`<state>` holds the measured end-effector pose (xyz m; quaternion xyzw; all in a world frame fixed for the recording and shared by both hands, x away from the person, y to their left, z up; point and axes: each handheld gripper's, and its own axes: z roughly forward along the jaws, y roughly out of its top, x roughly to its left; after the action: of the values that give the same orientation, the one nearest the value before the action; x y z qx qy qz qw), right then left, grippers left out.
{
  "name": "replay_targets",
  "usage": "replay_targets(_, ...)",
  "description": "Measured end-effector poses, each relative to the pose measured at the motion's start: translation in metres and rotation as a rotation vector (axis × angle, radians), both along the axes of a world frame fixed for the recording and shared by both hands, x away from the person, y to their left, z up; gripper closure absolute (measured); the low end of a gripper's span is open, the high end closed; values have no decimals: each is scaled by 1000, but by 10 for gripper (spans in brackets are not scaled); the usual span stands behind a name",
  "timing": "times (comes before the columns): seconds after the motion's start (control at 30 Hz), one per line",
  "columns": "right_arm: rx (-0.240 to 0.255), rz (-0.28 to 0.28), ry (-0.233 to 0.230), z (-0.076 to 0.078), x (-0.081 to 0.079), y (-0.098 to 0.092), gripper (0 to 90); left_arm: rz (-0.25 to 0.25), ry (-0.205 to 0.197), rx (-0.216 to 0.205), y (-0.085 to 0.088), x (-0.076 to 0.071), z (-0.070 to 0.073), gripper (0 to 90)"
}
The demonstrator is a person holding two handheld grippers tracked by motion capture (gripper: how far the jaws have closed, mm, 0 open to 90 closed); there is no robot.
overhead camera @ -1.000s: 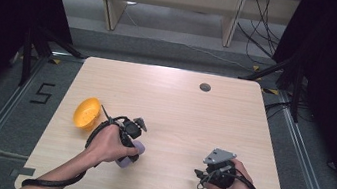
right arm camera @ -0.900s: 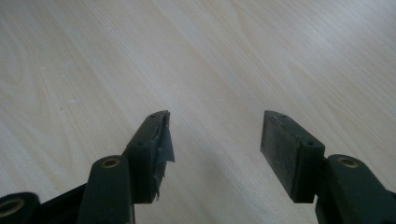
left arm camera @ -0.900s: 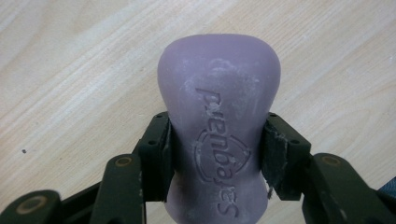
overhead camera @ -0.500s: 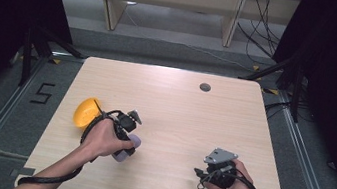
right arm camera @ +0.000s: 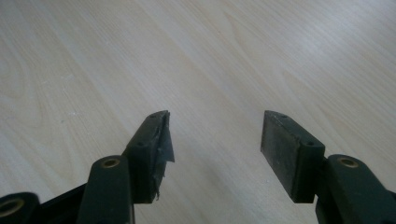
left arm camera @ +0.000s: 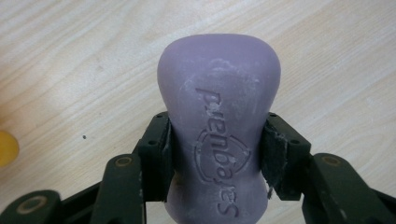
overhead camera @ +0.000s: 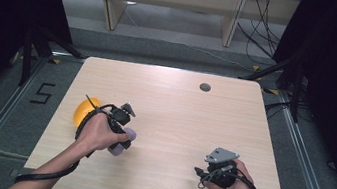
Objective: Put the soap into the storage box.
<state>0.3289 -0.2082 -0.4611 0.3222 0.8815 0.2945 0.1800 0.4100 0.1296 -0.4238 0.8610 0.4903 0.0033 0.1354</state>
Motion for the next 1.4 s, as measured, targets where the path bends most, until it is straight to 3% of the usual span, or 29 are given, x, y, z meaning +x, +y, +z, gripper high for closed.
replay_targets(0.43, 0, 3, 1, 1, 2, -2, 428, 64, 1, -13, 18, 14, 4, 493)
replay_targets(0.47, 1, 3, 1, 1, 2, -1, 428, 46, 8, -1, 20, 15, 5, 493)
replay_targets(0.53, 2, 2, -3, 1, 2, -1, 429, 87, -6, -18, 21, 14, 5, 493)
replay_targets(0.57, 2, 3, -4, 1, 2, -1, 428, 69, 2, -8, 23, 15, 6, 493)
replay_targets(0.63, 4, 6, -8, 1, 2, 0, 429, 101, 4, -11, 23, 16, 7, 493)
replay_targets(0.87, 10, 3, -17, 2, 3, 0, 430, 125, -9, -18, 27, 19, 9, 493)
replay_targets(1.0, 13, 1, -22, 3, 4, 0, 430, 111, -2, -16, 31, 21, 11, 493)
replay_targets(1.1, 15, -3, -18, 3, 4, 0, 430, 142, -12, -29, 33, 21, 11, 493)
replay_targets(1.4, 20, -16, -19, 2, 4, 0, 429, 167, -23, -34, 45, 28, 18, 493)
